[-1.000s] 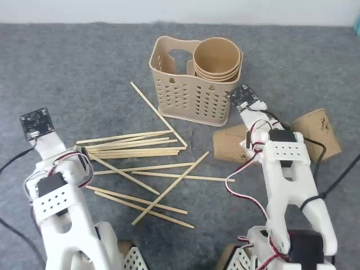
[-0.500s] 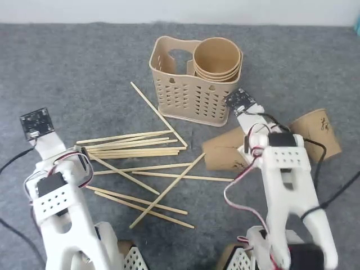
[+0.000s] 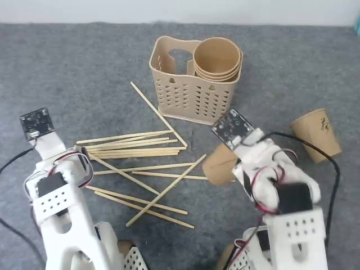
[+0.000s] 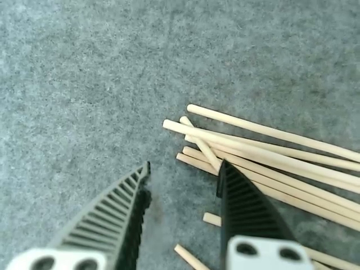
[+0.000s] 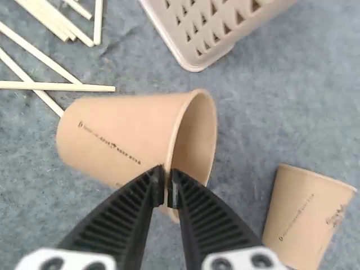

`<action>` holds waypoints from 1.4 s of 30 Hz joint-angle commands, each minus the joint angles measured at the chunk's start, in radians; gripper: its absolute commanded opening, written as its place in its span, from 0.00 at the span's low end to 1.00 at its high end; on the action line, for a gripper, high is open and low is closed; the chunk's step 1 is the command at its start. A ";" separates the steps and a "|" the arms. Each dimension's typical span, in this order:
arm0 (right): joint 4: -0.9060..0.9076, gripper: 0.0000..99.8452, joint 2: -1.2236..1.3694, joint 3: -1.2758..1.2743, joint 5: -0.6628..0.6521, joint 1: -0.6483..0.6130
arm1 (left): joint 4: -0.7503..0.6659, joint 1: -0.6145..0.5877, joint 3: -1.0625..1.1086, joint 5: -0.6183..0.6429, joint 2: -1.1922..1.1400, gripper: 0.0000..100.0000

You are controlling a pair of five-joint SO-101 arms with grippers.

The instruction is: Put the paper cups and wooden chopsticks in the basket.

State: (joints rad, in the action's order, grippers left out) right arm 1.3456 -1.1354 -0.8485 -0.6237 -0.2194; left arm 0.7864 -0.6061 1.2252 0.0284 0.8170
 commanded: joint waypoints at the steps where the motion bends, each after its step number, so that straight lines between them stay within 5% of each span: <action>1: 0.027 0.01 -0.054 0.017 -0.006 -0.013 | -0.020 0.011 -0.005 -0.009 0.020 0.18; 5: 0.028 0.01 -0.054 -0.003 -0.014 -0.024 | -0.018 0.011 -0.005 -0.009 0.020 0.18; 29: 0.114 0.01 -0.054 -0.066 0.020 -0.530 | -0.021 0.009 -0.005 -0.009 0.020 0.18; 37: 0.107 0.20 -0.054 -0.101 0.020 -0.581 | -0.023 0.009 -0.005 -0.009 0.020 0.18; 42: 0.068 0.09 -0.054 -0.149 0.003 -0.576 | -0.025 0.009 -0.005 -0.009 0.020 0.18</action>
State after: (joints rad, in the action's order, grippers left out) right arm 1.4454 -1.1845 -0.9912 -0.6160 -0.7887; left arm 0.7848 -0.6030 1.2252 0.0284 0.8170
